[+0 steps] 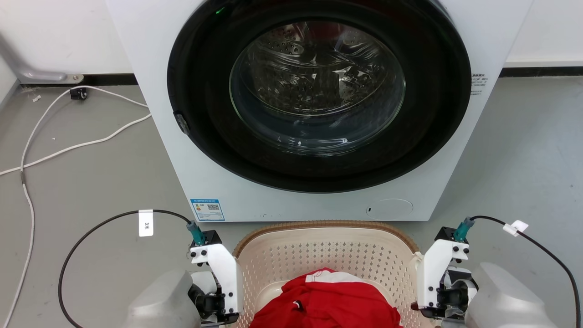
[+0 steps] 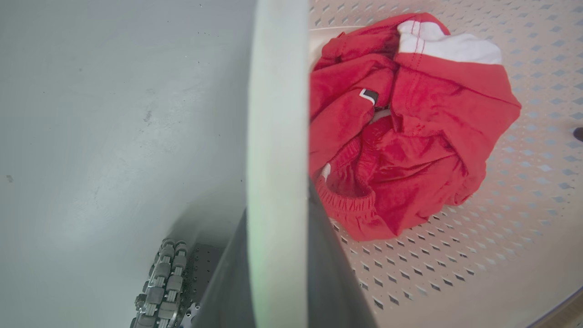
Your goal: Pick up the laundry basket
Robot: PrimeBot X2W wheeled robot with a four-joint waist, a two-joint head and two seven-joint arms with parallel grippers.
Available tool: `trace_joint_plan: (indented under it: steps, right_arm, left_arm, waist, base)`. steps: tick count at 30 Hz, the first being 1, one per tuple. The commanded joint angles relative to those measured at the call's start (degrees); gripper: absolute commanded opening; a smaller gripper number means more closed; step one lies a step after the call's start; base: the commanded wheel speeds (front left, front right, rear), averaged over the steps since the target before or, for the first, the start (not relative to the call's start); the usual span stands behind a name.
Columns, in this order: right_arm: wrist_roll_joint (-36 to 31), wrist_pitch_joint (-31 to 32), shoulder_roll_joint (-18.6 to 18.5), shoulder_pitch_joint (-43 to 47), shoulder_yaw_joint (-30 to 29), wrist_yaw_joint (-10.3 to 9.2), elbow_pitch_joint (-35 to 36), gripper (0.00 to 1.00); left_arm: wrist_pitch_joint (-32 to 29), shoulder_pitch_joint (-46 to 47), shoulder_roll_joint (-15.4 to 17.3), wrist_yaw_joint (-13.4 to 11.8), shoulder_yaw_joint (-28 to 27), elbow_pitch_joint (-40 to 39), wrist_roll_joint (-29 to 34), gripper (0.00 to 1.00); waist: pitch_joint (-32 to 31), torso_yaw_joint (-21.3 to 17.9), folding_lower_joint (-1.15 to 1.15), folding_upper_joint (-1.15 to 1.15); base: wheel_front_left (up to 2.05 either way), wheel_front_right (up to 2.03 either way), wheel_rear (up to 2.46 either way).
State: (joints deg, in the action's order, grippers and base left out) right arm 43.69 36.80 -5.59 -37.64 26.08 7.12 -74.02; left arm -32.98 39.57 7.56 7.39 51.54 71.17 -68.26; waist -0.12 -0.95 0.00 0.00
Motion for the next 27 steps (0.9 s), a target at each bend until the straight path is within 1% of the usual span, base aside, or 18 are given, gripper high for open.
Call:
trace_joint_plan:
  steps: [1,27]
  right_arm:
    - [0.04,-0.09,0.6,0.29,-0.44,0.67,0.25,0.0]
    - [-2.07,0.36,1.17,0.78,-3.23,0.67,0.27,0.0]
  left_arm:
    - [0.38,0.08,-0.19,0.16,0.08,-0.15,-0.22,0.0]
    - [0.56,-0.05,-0.24,0.19,0.88,0.03,-1.51,0.0]
  waist:
    - [0.01,0.02,0.0,0.0]
    - [-0.08,0.17,0.0,0.0]
  base:
    - [0.0,0.0,0.0]
    - [0.0,0.0,0.0]
